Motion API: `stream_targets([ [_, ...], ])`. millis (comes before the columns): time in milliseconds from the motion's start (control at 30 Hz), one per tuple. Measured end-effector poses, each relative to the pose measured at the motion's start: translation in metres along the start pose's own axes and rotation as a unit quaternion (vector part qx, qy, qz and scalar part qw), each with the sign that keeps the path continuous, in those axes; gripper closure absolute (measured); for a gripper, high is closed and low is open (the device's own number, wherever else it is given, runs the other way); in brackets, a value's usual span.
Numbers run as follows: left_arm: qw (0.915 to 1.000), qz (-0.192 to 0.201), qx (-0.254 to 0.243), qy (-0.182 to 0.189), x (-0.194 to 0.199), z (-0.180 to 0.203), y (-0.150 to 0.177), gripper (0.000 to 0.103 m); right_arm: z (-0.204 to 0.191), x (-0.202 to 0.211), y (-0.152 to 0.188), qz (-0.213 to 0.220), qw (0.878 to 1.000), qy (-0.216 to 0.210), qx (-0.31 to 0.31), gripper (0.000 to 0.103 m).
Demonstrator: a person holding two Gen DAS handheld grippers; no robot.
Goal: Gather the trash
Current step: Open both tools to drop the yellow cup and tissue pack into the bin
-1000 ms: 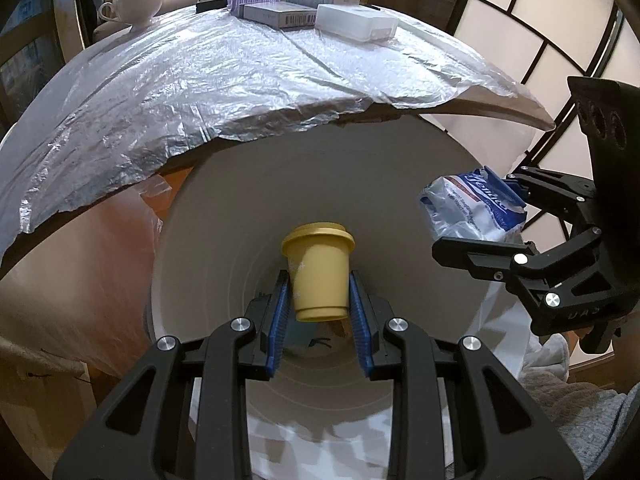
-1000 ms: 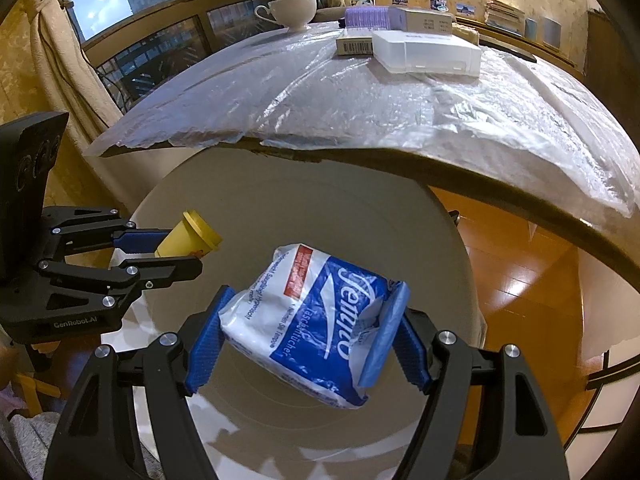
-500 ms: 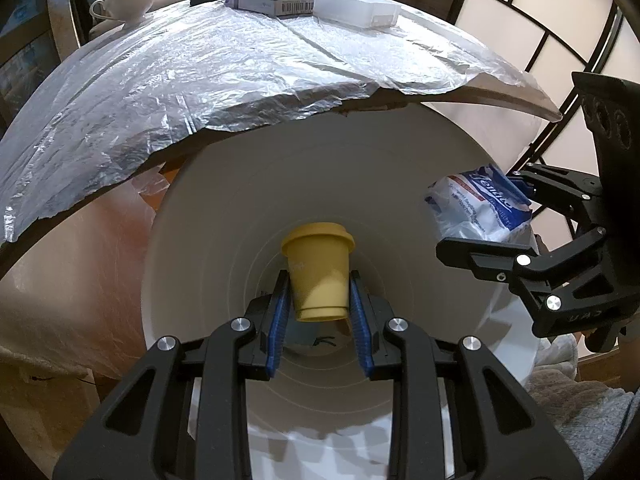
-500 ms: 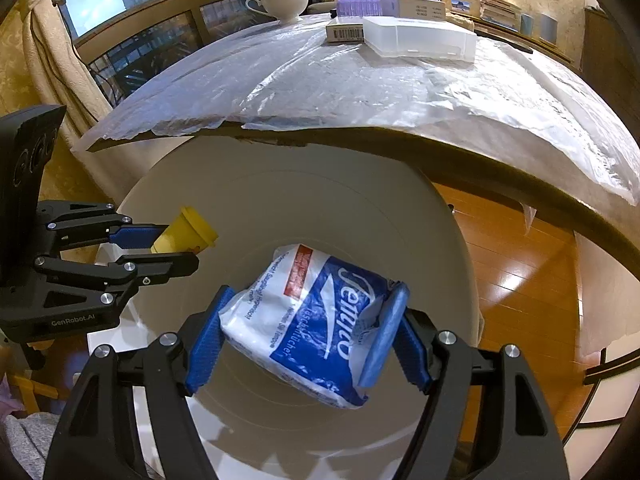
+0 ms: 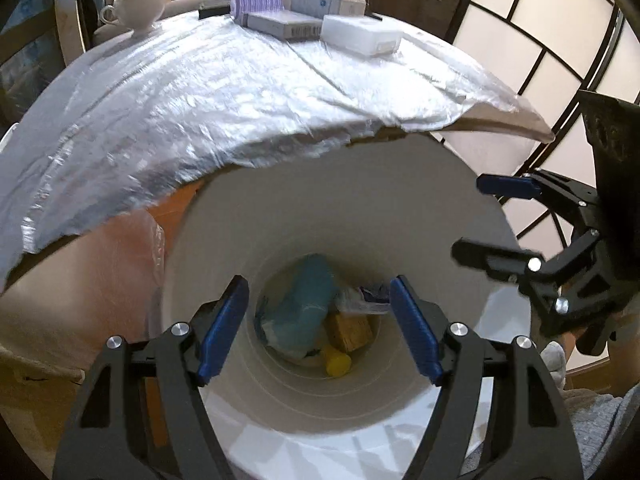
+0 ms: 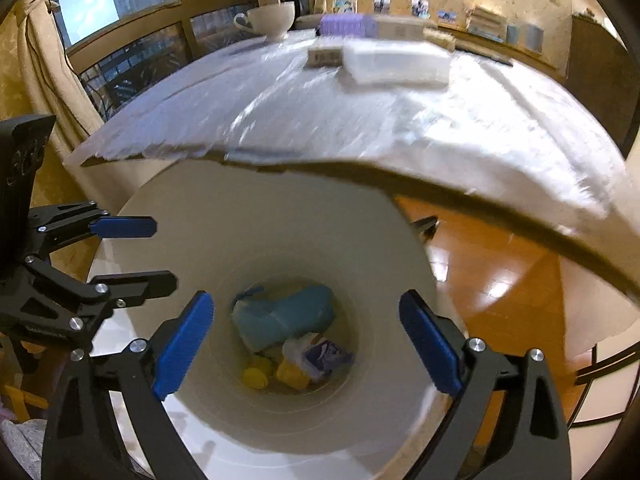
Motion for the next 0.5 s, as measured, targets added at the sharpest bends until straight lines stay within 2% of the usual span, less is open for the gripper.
stream_targets([
  [67,0.9998,0.016,0.002,0.008,0.013,0.0,-0.006,0.029,0.007,0.013,-0.01,0.021,1.0,0.01,0.002,0.01],
  [133,0.9993,0.035,0.001,0.013,0.028,0.0,-0.014,0.017,0.015,0.028,-0.025,0.047,0.999,0.025,0.002,0.008],
  [233,0.9965,0.084,-0.006,0.001,0.053,-0.003,-0.034,0.008,0.031,0.044,-0.052,0.082,0.996,0.042,-0.004,0.005],
  [333,0.9927,0.119,-0.012,-0.016,0.067,-0.006,-0.063,0.006,0.048,0.051,-0.079,0.103,0.993,0.052,-0.015,0.005],
  [500,0.9887,0.138,-0.031,-0.048,0.067,-0.016,-0.1,0.006,0.061,0.045,-0.124,0.116,0.992,0.04,-0.02,0.005],
])
Point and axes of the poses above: each gripper's, at about its wrist camera, not at the fingertips, and x roughly against the way its jaws point, z to its right, y to its underside, the point moved 10 cm from there along -x, roughly the way its jaws point, and after that the axes turned 2 degrees about -y, right-handed, at the moved point
